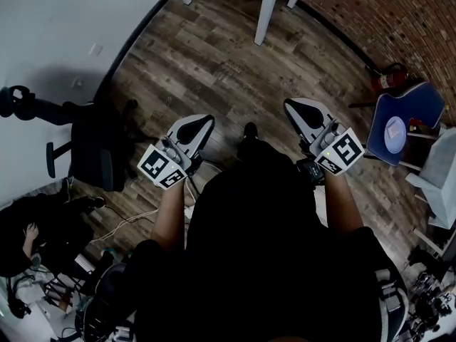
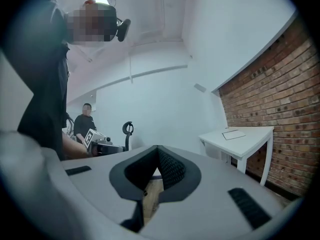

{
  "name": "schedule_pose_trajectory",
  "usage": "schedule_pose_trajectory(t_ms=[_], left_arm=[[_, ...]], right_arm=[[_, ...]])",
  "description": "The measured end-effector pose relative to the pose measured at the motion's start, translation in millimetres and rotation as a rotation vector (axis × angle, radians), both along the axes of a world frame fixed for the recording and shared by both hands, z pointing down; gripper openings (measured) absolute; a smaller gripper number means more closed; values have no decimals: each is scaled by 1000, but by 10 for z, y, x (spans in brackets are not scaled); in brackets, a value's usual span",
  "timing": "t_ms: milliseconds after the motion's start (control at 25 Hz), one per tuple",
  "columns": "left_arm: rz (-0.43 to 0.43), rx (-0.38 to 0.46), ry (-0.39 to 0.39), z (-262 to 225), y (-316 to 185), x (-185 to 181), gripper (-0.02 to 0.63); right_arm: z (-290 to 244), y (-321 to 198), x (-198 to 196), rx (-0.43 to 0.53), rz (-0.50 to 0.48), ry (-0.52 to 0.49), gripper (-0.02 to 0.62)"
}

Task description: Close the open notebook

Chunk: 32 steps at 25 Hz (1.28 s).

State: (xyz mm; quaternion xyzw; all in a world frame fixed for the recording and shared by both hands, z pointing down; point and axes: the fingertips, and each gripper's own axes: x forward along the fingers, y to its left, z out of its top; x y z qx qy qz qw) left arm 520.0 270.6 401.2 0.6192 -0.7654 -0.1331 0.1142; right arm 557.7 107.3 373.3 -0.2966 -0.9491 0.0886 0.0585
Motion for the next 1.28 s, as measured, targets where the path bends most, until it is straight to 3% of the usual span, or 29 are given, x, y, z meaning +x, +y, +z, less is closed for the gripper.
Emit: schedule_pose_trajectory(t_ms=[240, 440, 640, 840, 960, 1280], left_arm=[[-63, -28, -20, -178, -225, -612, 15], [-149, -52, 13, -103, -40, -1017, 15], [-185, -55, 45, -10, 172, -1552, 15], [-138, -3, 94, 162, 223, -2239, 15], [-61, 49, 114, 149, 188, -2769, 15], [116, 45, 94, 4, 239, -4129, 15]], right_arm=[[17, -277, -655, -37, -79, 4, -2], [155, -85, -1272, -80, -159, 39, -2], [207, 38, -1911, -117, -135, 52, -2], [305, 125, -2578, -92, -93, 92, -2], [274, 234, -3066, -89, -88, 106, -2], [129, 408, -4321, -104, -45, 112, -2]])
